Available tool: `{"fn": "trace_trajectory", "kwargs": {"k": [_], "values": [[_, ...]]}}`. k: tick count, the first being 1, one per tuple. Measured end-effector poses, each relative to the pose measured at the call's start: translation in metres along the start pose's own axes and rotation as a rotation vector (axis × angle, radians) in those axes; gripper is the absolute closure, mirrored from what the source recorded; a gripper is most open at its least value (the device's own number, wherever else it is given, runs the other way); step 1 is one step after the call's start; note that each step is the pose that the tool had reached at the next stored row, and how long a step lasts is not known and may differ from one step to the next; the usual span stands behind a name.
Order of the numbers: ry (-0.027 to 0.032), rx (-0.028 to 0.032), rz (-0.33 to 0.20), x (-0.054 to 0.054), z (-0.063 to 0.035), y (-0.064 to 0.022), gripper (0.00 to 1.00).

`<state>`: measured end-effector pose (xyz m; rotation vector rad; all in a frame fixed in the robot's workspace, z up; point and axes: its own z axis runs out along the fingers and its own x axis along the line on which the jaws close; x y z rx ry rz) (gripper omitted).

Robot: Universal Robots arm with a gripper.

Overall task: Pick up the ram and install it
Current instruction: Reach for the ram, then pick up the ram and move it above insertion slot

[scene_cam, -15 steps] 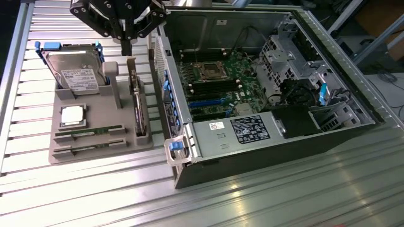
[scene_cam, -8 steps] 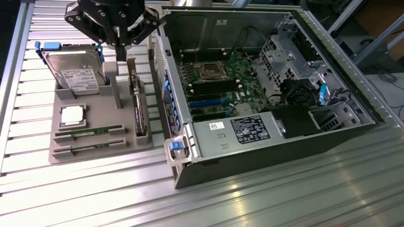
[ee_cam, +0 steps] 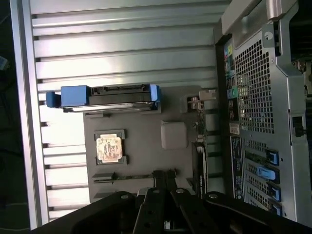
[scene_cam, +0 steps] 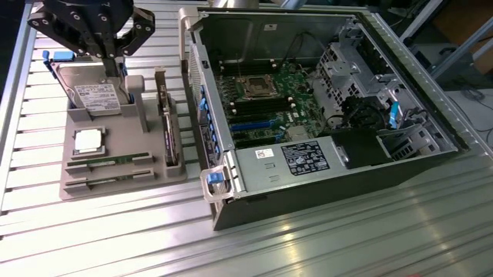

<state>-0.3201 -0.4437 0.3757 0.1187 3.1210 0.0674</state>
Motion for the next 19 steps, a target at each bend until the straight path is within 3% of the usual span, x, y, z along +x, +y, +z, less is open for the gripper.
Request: {"fn": "trace_trajectory", "kwargs": {"k": [3,8,19], "values": [[0.0000,-0.0001,0.000,0.002,-0.0001,-0.0029,0.89],[0.0000,-0.0001,0.000,0.003,-0.0010,-0.0231,0.89],[0.0000,0.0000,0.000,0.003,-0.0011,-0.0242,0.89]]}}
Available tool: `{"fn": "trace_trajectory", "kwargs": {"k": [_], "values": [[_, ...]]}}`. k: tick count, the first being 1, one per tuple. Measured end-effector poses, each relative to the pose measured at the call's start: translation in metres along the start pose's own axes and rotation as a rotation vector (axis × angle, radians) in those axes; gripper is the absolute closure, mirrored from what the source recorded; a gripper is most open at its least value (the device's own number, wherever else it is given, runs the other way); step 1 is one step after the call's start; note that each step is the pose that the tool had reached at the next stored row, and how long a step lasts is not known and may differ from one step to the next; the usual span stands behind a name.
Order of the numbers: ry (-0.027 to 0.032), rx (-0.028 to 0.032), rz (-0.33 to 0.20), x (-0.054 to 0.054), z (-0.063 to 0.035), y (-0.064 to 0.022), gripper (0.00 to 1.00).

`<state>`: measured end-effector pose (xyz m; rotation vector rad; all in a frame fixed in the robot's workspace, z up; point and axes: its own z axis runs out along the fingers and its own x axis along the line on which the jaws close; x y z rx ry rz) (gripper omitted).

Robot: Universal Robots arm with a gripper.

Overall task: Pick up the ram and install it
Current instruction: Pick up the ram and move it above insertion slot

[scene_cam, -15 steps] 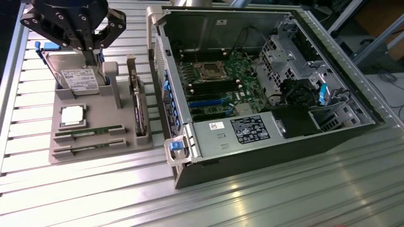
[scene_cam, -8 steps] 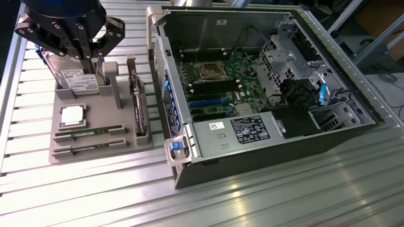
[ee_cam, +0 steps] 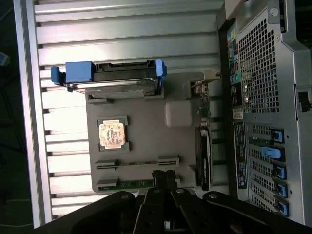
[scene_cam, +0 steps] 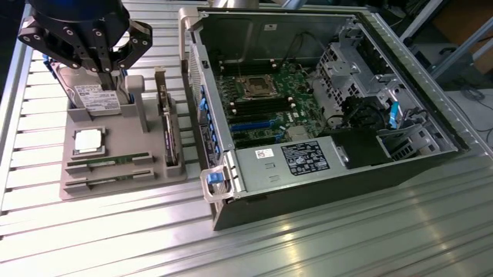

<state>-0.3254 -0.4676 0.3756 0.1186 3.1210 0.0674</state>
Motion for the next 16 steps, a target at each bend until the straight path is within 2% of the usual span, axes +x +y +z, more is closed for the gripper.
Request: {"fn": "trace_trajectory", "kwargs": {"k": [7,16], "values": [[0.0005,-0.0002,-0.013,0.0000,0.0000,0.0000,0.89],[0.0074,-0.0027,-0.171,0.0000,0.0001,0.0000,0.89]]}}
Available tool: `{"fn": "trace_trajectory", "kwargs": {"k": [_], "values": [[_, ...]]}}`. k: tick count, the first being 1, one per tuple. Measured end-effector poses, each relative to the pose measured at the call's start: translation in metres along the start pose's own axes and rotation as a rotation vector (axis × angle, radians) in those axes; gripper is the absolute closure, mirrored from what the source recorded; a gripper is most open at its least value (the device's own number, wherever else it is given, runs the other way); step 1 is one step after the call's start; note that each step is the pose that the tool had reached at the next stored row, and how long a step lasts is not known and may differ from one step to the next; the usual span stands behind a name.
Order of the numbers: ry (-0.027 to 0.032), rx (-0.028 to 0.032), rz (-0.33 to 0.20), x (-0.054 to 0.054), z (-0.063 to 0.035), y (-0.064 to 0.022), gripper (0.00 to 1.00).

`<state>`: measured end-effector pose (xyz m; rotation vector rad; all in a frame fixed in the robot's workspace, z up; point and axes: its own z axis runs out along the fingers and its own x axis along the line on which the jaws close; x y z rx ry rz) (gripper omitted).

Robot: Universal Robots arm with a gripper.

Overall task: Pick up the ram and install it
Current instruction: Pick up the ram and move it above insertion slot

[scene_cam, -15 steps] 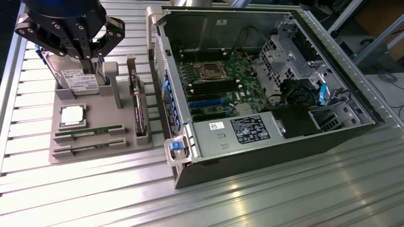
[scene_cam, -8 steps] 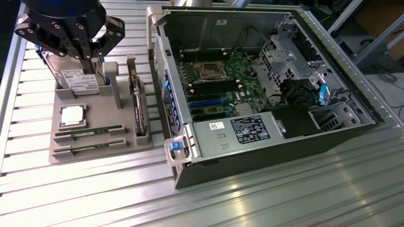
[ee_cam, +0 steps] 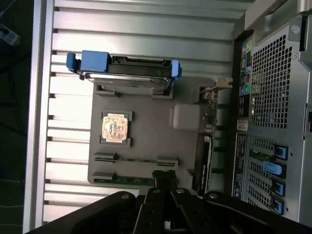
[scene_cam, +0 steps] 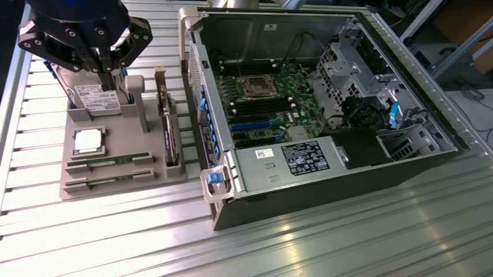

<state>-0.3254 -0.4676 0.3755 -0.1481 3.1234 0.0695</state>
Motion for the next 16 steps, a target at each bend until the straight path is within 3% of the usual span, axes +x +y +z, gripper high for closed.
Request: {"fn": "trace_trajectory", "kwargs": {"k": [3,4,9,11,16], "values": [[0.0035,0.0007,-0.075,0.0000,0.0000,0.0000,0.89],[0.0064,0.0015,-0.137,0.0000,0.0000,0.0000,0.89],[0.0128,0.0035,-0.272,0.0000,0.0000,0.0000,0.89],[0.0166,0.0040,-0.359,0.0000,0.0000,0.0000,0.89],[0.0217,0.0034,-0.481,0.0000,0.0000,0.0000,0.89]]}}
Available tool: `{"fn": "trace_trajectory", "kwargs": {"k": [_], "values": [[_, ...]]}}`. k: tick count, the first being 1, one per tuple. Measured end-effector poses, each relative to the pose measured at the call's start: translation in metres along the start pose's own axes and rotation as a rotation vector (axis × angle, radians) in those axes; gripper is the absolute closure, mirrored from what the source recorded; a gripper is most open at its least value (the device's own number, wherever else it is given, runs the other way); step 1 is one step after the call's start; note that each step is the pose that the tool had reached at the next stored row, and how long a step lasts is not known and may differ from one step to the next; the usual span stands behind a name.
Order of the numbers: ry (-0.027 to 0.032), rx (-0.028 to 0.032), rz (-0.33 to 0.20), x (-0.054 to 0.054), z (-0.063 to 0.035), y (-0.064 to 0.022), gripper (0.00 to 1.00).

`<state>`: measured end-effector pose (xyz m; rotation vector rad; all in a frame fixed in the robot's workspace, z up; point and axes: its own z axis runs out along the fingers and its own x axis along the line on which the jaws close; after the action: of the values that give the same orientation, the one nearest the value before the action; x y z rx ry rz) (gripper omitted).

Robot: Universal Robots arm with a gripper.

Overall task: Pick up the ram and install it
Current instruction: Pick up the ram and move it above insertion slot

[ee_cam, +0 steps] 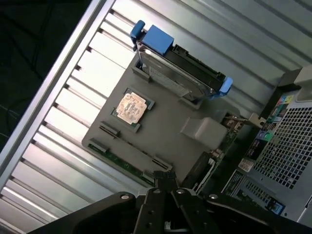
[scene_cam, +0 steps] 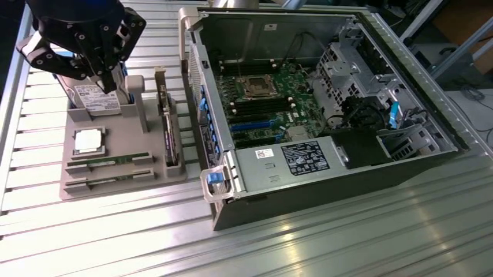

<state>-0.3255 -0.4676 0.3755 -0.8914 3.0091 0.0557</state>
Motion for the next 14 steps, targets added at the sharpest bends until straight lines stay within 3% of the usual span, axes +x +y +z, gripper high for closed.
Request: {"fn": "trace_trajectory", "kwargs": {"k": [3,5,12,14], "values": [[0.0022,-0.0003,-0.059,0.0000,0.0000,0.0000,0.89],[0.0057,-0.0009,-0.153,0.0000,0.0001,0.0000,0.89],[0.0116,-0.0021,-0.314,0.0000,0.0002,0.0000,0.89],[0.0140,-0.0026,-0.382,0.0000,0.0003,0.0000,0.89]]}}
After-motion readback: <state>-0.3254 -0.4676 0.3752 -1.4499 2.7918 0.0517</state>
